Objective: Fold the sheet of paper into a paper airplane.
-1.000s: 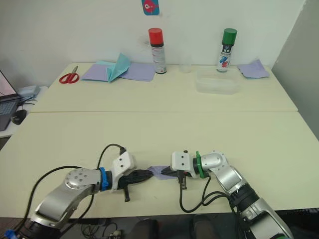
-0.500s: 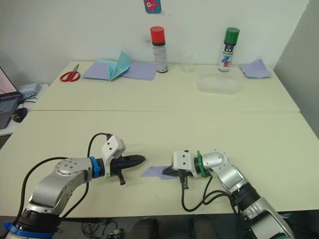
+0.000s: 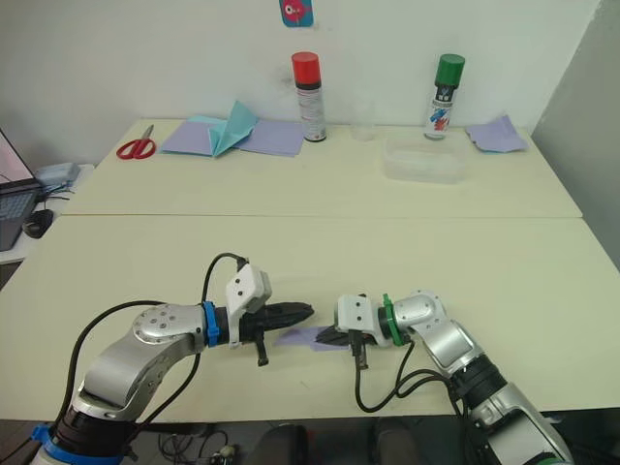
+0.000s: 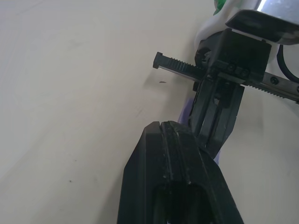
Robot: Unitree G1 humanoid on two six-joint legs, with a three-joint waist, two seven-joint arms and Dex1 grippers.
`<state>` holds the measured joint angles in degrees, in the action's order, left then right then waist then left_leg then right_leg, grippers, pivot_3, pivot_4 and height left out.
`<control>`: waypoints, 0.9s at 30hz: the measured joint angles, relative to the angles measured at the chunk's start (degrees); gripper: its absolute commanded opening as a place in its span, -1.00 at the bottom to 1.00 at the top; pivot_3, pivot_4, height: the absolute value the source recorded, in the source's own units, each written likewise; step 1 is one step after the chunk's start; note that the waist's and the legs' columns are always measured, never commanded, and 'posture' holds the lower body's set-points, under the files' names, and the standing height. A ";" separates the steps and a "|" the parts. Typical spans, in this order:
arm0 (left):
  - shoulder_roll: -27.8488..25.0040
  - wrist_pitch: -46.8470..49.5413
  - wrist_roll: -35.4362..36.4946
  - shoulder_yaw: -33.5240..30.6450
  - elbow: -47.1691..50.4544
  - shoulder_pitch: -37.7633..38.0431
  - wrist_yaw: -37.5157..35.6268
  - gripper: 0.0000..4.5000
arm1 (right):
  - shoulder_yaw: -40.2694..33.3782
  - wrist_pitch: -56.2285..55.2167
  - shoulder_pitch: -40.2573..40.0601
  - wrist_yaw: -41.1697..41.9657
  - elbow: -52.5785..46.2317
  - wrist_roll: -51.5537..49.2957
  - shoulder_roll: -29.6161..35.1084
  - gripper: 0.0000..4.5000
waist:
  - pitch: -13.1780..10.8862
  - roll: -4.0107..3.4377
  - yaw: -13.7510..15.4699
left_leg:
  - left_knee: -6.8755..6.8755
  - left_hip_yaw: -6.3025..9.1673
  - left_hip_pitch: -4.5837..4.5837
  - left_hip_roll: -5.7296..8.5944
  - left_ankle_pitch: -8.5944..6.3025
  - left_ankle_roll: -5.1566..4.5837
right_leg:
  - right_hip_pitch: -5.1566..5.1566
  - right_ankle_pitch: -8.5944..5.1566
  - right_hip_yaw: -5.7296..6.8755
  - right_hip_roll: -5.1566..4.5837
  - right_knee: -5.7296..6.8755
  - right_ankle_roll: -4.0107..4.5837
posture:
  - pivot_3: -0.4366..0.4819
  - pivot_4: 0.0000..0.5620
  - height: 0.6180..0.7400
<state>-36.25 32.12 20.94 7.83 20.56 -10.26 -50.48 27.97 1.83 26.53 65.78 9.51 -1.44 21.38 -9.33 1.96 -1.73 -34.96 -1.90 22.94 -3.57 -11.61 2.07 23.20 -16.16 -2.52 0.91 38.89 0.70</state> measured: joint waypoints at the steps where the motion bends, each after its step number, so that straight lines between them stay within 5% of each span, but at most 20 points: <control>1: 0.00 -0.32 -0.54 0.00 -0.43 -0.01 0.18 -1.00 | -0.25 0.03 0.07 -0.16 0.13 0.00 -0.15 -0.99 | 0.00 0.00 -0.01 | 0.00 0.00 -0.01 0.00 0.00 0.00 | 0.00 0.00 0.00 0.00 0.02 0.00 | -0.05 -0.47 1.00; 27: -0.83 -6.59 -7.57 5.68 -2.94 0.62 -1.52 -1.00 | -1.20 3.21 -0.58 -1.38 -0.78 0.10 -1.41 -0.99 | 0.00 0.00 -0.06 | -0.03 -0.03 -0.01 0.00 0.00 0.00 | 0.00 0.00 -0.02 0.04 0.06 0.00 | -0.05 -0.47 1.00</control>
<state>-37.09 25.53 13.36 13.51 17.62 -9.64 -52.01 26.77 5.03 25.95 64.40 8.73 -1.33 19.97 -9.34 1.96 -1.79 -34.99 -1.92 22.92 -3.57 -11.61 2.07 23.20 -16.16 -2.54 0.95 38.95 0.70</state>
